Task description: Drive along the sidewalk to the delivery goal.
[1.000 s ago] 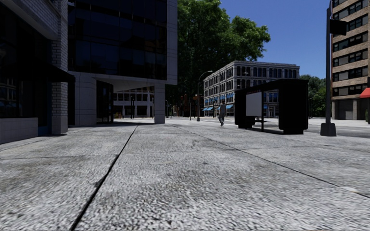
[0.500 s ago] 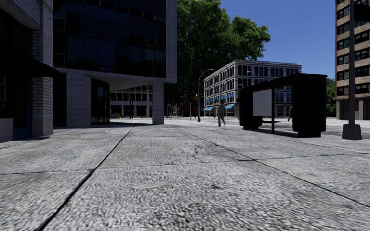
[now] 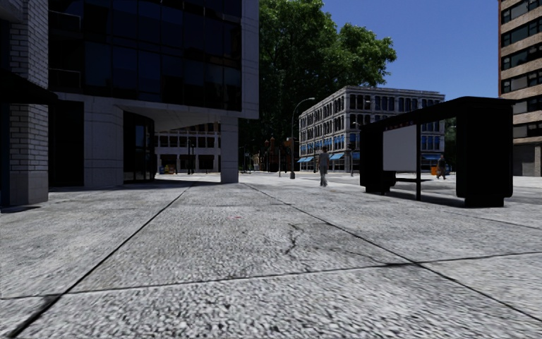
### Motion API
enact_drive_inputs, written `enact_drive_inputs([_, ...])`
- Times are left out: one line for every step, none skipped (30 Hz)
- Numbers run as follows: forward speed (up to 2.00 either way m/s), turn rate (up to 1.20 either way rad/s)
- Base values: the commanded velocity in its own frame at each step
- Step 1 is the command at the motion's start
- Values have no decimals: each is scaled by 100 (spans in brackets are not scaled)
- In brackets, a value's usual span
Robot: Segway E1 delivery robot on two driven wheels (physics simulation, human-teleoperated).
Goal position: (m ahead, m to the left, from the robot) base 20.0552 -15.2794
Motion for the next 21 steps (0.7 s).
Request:
enact_drive_inputs([200,0])
enact_drive_inputs([200,0])
enact_drive_inputs([200,0])
enact_drive_inputs([200,0])
enact_drive_inputs([200,0])
enact_drive_inputs([200,0])
enact_drive_inputs([200,0])
enact_drive_inputs([200,0])
enact_drive_inputs([200,0])
enact_drive_inputs([200,0])
enact_drive_inputs([200,0])
enact_drive_inputs([200,0])
enact_drive_inputs([200,0])
enact_drive_inputs([200,0])
enact_drive_inputs([200,0])
enact_drive_inputs([200,0])
enact_drive_inputs([200,0])
enact_drive_inputs([200,0])
enact_drive_inputs([200,0])
enact_drive_inputs([200,0])
enact_drive_inputs([200,0])
